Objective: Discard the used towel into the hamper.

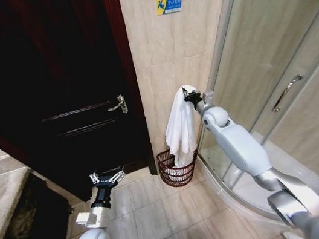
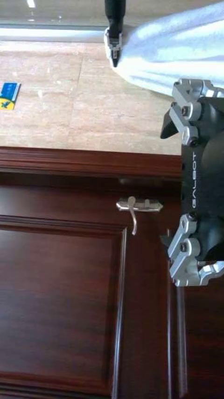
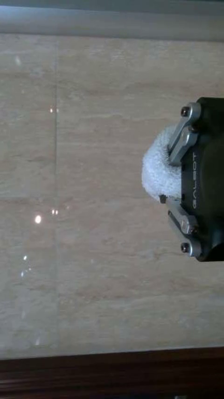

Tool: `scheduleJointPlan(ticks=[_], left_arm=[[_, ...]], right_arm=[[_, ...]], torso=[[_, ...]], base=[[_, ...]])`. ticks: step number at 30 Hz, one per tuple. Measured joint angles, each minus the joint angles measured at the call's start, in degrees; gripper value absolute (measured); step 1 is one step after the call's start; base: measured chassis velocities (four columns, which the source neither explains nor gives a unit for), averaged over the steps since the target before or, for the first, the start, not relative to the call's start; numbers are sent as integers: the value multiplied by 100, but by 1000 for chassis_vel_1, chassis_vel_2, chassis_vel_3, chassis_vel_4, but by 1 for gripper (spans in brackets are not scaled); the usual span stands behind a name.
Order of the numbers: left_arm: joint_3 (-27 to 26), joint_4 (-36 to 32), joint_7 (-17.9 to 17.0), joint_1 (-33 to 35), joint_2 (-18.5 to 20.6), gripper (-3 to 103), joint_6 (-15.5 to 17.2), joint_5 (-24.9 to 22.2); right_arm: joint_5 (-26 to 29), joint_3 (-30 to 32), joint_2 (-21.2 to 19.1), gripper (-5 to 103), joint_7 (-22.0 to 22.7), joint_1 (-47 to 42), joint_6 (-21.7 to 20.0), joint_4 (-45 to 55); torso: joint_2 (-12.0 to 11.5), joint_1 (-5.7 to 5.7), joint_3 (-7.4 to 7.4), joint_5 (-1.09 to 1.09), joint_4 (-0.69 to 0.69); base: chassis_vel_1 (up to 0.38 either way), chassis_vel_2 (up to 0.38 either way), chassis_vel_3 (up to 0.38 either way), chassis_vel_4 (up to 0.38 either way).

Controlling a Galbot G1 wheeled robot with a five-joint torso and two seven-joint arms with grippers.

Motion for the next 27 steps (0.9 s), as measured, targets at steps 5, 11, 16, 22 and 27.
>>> scheduleJointPlan(ticks=[5, 11, 16, 22, 27], left_arm=[[8, 0, 5, 1, -13, 100, -7, 11], [25, 26, 12, -26, -21, 100, -7, 18], [35, 47, 18, -27, -32, 100, -12, 20], [14, 56, 22, -4, -32, 100, -30, 13], [-6, 13, 20, 7, -77, 100, -41, 31]], right_arm=[[-11, 139, -34, 5, 6, -304, -3, 231], [-70, 274, -34, 5, 2, -567, -6, 403], [-147, 374, -6, 5, -28, -755, 7, 467], [-175, 391, 58, 5, -32, -784, 12, 480], [-175, 465, 45, 5, -33, -873, 13, 566]], torso=[[0, 0, 0, 0, 2], [0, 0, 0, 0, 0], [0, 0, 0, 0, 0], [0, 0, 0, -1, 1], [0, 0, 0, -1, 2]], base=[[-44, 39, 33, -36], [-49, 40, 47, -46], [-37, 28, 31, -41], [-12, 19, 9, -12], [-22, 38, 26, -21]])
